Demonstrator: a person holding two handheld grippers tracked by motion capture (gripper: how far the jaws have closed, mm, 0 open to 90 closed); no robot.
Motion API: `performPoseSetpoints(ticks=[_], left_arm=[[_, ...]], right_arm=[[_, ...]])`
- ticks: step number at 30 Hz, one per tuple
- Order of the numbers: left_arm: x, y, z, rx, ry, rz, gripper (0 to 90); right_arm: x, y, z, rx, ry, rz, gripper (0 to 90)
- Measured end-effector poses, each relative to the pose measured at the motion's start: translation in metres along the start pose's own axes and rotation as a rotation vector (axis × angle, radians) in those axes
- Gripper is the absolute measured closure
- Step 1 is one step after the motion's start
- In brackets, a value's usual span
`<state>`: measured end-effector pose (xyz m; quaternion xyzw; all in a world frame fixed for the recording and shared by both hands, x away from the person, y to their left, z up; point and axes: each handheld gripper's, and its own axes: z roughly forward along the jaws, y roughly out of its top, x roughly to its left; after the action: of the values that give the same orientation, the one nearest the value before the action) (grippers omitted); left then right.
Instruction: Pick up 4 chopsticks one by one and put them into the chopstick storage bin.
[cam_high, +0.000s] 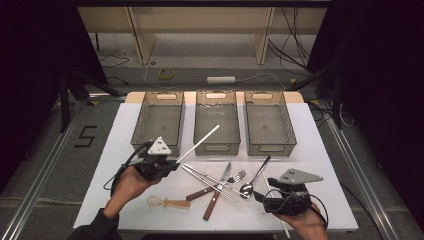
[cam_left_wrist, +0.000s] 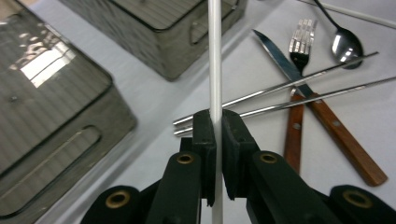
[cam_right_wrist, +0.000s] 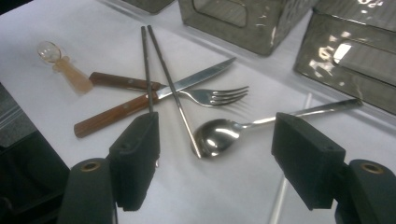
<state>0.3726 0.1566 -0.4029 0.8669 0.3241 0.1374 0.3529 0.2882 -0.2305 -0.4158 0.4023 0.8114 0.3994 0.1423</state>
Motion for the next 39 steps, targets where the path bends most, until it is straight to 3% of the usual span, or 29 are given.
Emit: performPoseSetpoints(ticks=[9, 20, 31, 39], left_arm=[[0.021, 0.004, -0.007, -0.021, 0.069, -0.064, 84.5], [0.038, 0.011, -0.016, -0.049, 0.104, -0.103, 84.4], [0.058, 0.015, -0.019, -0.085, 0.151, -0.178, 84.3], [0.078, 0.022, -0.020, -0.074, 0.203, -0.206, 84.6]], right_arm=[[-0.004, -0.012, -0.009, -0.018, -0.013, 0.024, 32.8], [-0.004, -0.016, -0.012, -0.027, -0.009, 0.018, 33.7], [-0.003, -0.016, -0.013, -0.036, -0.003, 0.020, 34.0], [-0.003, -0.017, -0.014, -0.041, 0.000, 0.020, 34.3]])
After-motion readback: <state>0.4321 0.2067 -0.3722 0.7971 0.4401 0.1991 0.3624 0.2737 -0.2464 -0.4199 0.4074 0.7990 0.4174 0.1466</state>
